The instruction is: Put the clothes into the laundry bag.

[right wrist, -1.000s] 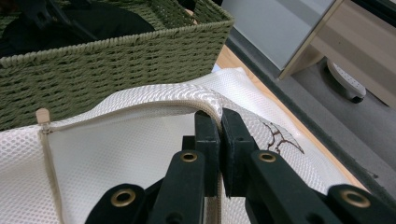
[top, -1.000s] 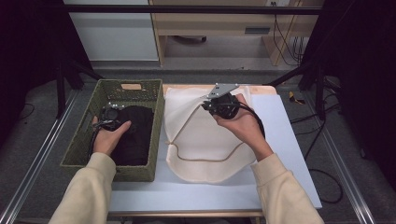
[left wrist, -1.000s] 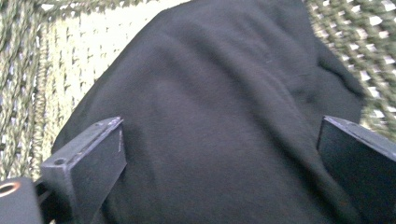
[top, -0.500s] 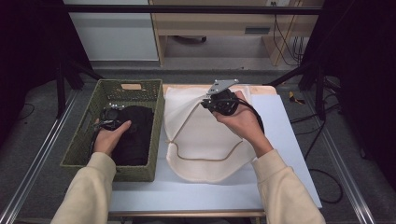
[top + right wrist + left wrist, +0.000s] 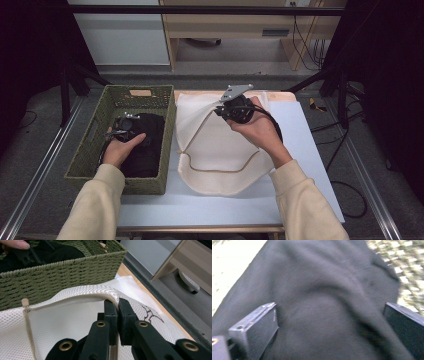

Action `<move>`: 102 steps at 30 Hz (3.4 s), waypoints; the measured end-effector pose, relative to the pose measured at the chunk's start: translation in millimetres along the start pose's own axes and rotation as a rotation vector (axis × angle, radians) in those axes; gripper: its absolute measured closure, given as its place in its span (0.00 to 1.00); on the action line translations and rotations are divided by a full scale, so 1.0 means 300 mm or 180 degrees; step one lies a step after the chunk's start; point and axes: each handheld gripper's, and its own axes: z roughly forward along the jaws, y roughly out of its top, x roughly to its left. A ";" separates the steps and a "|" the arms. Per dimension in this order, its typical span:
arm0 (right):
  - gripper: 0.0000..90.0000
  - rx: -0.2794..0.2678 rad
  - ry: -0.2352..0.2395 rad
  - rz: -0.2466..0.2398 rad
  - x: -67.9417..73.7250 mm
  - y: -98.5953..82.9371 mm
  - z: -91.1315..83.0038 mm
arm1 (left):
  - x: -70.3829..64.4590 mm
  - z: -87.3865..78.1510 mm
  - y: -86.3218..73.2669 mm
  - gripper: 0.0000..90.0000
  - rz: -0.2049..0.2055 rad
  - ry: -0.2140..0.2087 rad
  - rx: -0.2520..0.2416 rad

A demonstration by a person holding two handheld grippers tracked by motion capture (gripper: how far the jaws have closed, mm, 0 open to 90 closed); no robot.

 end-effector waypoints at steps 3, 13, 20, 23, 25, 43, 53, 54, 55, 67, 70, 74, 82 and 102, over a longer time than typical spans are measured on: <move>0.96 0.0014 -0.0003 -0.0012 0.003 0.002 -0.002 | 0.018 0.000 -0.007 0.00 -0.0113 0.0078 0.0035; 0.96 0.0009 -0.0031 -0.0037 -0.001 0.015 -0.025 | -0.006 0.010 -0.009 0.00 -0.0038 -0.0159 0.0099; 0.96 0.0048 -0.0038 -0.0057 0.005 0.024 -0.025 | -0.016 0.024 -0.016 0.01 0.0104 -0.0094 0.0158; 0.96 0.0065 -0.0040 -0.0083 0.007 0.025 -0.028 | -0.021 0.029 -0.019 0.01 0.0186 -0.0009 0.0194; 0.96 0.0072 -0.0047 -0.0091 0.005 0.026 -0.031 | -0.023 0.030 -0.020 0.02 0.0202 0.0026 0.0208; 0.96 0.0092 -0.0050 -0.0128 0.007 0.041 -0.036 | -0.023 0.012 0.017 0.50 0.0387 0.0373 0.0515; 0.96 0.0089 -0.0010 -0.0152 -0.010 0.052 -0.033 | -0.004 -0.033 0.036 0.71 0.0388 0.0355 0.0371; 0.96 0.0087 0.0001 -0.0145 -0.015 0.053 -0.034 | -0.002 -0.040 0.036 0.71 0.0385 0.0354 0.0339; 0.96 0.0081 0.0000 -0.0128 -0.016 0.054 -0.036 | 0.001 -0.053 0.038 0.71 0.0382 0.0354 0.0283; 0.96 0.0039 0.0104 -0.0077 -0.040 0.046 -0.035 | 0.034 -0.224 0.043 0.72 0.0233 0.0146 -0.0470; 0.96 0.0046 0.0101 -0.0082 -0.038 0.048 -0.033 | 0.042 -0.269 0.046 0.72 0.0246 0.0143 -0.0594; 0.96 0.0034 0.0106 -0.0042 -0.041 0.044 -0.023 | 0.059 -0.345 0.053 0.72 0.0251 0.0139 -0.0834; 0.96 0.0023 0.0121 0.0050 -0.046 0.048 -0.014 | 0.007 -0.485 0.057 0.72 0.0401 0.0091 -0.1142; 0.96 0.0040 0.0180 0.0176 -0.056 0.042 0.001 | -0.327 -0.617 0.069 0.72 0.1066 -0.0569 -0.1359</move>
